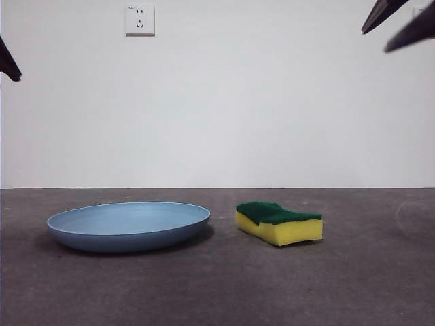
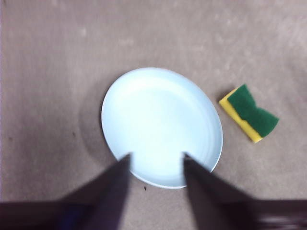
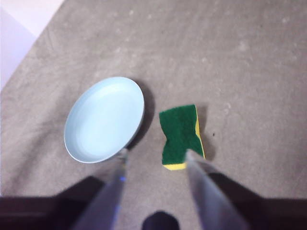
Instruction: Pick up the plate,pick up the cloth,clean the plate with the cloth
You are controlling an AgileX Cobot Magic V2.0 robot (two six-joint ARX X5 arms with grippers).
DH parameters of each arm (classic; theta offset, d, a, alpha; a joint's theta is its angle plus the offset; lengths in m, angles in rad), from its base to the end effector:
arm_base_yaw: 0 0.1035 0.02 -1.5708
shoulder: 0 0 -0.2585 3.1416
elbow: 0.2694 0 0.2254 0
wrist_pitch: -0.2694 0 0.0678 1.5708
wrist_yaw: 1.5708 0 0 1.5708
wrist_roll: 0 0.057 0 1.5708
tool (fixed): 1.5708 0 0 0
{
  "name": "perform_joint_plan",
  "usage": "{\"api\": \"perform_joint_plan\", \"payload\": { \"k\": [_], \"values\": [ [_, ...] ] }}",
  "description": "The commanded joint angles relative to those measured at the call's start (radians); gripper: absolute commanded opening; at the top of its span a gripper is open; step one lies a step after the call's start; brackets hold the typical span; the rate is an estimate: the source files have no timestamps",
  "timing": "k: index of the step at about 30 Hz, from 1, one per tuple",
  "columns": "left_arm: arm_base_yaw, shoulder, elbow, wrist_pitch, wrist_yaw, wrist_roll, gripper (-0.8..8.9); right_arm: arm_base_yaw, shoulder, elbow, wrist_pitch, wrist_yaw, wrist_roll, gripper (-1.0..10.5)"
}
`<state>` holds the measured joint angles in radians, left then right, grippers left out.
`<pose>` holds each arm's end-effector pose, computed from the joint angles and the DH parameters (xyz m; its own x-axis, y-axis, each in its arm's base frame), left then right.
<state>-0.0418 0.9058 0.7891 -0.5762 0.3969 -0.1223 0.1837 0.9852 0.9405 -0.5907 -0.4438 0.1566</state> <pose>0.1748 -0.0294 0.2643 0.6928 -0.4159 -0.5891 0.2553 0.9055 -0.3389 0.1851 0.0593 0.2984 0.6362 0.5549 -0.5360 -0.4075 0.8316 0.3772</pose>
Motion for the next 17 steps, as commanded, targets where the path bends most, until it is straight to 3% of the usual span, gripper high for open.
{"api": "perform_joint_plan", "payload": {
  "k": [1,6,17],
  "values": [
    [-0.011,0.021,0.001,0.008,0.003,0.013,4.26,0.002,0.004,0.002,0.003,-0.002,-0.015,5.0],
    [-0.011,0.107,0.023,0.052,-0.003,0.010,3.72,0.002,0.004,0.002,0.004,-0.002,-0.006,5.0],
    [-0.016,0.488,0.276,0.002,-0.029,0.049,3.71,0.010,0.004,0.002,-0.004,-0.002,0.011,5.0]
  ]
}}
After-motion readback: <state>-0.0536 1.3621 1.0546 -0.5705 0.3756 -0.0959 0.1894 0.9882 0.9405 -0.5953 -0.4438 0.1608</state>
